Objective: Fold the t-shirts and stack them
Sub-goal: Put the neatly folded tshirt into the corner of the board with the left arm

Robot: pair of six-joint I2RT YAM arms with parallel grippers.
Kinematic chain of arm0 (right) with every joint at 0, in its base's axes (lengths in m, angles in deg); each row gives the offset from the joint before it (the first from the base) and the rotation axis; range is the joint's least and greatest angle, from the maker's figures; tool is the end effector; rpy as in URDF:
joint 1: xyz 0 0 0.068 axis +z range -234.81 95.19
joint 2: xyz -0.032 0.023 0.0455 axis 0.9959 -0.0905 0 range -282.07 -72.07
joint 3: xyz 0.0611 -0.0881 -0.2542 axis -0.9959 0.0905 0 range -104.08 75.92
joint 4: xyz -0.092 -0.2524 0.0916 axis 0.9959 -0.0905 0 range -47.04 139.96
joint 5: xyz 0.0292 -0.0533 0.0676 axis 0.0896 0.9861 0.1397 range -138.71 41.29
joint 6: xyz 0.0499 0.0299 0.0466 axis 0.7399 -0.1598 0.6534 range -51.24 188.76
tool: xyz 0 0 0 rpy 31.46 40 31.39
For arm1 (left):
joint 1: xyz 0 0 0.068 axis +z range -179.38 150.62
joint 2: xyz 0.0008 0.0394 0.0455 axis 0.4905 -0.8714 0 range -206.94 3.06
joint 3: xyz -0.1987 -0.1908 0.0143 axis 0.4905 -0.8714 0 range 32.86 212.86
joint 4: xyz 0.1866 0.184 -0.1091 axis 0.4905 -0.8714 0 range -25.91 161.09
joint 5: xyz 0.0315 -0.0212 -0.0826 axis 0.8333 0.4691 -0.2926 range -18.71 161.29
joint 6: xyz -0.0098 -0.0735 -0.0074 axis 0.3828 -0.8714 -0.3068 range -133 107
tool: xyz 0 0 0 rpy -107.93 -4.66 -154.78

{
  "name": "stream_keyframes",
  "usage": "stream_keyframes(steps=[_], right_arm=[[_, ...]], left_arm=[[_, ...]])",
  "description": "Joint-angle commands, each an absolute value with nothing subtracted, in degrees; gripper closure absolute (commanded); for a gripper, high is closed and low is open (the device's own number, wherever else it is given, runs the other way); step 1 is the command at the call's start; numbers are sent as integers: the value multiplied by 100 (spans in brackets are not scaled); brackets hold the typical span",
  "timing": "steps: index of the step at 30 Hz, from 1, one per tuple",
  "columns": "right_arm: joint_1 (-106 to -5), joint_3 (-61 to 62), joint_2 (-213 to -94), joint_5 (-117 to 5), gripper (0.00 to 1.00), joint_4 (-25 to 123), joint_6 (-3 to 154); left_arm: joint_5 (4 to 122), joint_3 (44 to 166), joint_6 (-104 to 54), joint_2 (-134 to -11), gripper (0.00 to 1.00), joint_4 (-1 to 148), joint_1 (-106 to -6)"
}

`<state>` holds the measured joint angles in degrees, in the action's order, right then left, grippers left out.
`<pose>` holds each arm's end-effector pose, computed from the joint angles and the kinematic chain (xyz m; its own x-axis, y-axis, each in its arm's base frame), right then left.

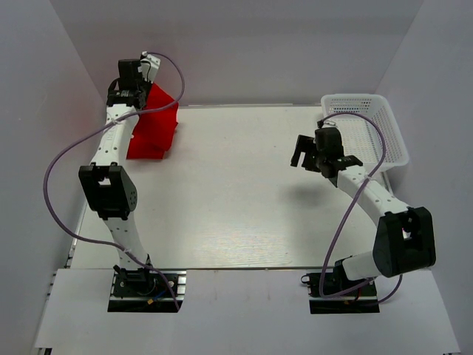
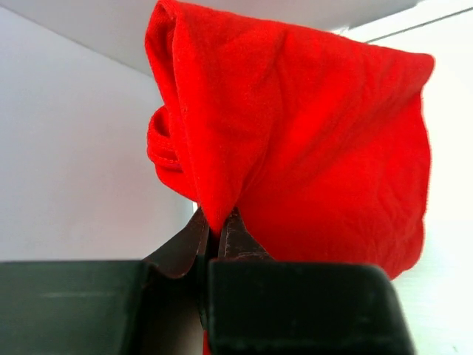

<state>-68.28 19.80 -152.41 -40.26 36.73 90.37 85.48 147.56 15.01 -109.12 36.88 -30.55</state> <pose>0.3408 0.0916 0.2387 -0.6043 0.2006 -0.7710 0.0571 0.9762 0.2093 0.5016 0.0051 0.3619 -0.5524 0.4668 -0.6906 0.0801 0.8544 0.5134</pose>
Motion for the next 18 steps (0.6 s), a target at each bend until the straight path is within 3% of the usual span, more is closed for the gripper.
stream_keyframes(steps=[1, 18], right_arm=[[-6820, 1642, -15372, -3930, 10, 3652, 8977], [-6811, 1080, -16040, -3860, 10, 3283, 8906]], left_arm=[[8667, 14940, 1468, -11102, 100, 3928, -2903], [8975, 15336, 1311, -12104, 100, 3998, -2366]])
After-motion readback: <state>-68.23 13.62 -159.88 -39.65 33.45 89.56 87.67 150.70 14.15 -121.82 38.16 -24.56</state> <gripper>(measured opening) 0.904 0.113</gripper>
